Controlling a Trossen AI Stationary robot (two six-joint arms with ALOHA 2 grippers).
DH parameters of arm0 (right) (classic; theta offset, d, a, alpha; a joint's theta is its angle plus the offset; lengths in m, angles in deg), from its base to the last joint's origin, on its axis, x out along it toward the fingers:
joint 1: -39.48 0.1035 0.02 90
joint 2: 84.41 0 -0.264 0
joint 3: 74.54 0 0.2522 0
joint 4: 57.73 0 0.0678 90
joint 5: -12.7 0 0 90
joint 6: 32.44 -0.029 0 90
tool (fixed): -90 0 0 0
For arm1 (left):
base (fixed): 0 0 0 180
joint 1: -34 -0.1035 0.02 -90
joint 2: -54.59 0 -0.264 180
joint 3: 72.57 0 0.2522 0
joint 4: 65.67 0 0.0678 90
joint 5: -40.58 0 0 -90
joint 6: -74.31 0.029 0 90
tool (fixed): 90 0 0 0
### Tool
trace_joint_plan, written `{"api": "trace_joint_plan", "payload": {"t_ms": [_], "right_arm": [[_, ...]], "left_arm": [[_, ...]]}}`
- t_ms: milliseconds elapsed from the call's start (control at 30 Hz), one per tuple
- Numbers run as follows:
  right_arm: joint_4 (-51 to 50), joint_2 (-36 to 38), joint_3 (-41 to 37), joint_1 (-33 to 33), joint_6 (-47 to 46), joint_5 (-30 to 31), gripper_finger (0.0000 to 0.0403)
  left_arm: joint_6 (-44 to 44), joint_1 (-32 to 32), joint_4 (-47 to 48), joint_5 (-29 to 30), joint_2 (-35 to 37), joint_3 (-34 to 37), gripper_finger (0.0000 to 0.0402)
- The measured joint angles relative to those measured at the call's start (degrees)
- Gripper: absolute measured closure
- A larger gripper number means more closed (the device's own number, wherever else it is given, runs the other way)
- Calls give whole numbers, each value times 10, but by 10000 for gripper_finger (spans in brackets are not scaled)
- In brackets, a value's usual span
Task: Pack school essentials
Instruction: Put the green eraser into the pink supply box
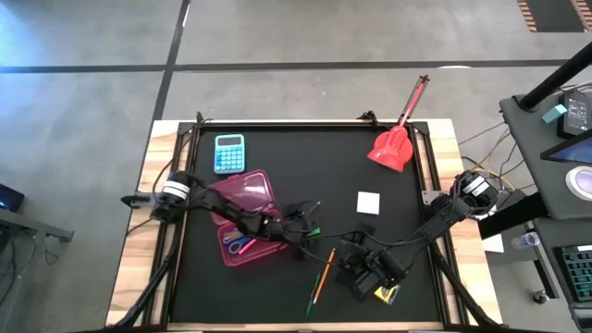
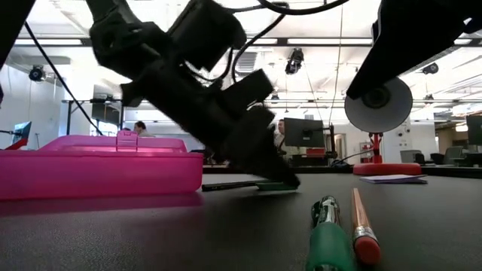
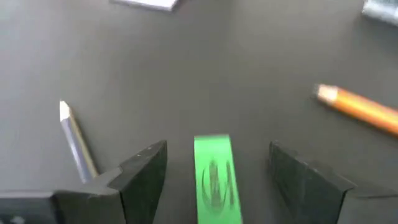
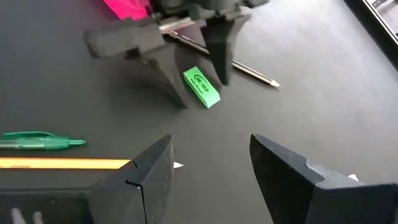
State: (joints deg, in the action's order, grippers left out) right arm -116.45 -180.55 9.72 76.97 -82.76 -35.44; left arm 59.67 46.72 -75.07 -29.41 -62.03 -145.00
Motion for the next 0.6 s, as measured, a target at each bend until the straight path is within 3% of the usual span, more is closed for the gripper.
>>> {"api": "trace_joint_plan", "payload": {"t_ms": [200,600], "right_arm": [[9,0,0,0,0,0,202],[10,0,0,0,0,0,202]], "left_arm": [[-15,-14,41,-28,-14,-22,150],[-65,-17,107,-51,-13,-21,253]]}}
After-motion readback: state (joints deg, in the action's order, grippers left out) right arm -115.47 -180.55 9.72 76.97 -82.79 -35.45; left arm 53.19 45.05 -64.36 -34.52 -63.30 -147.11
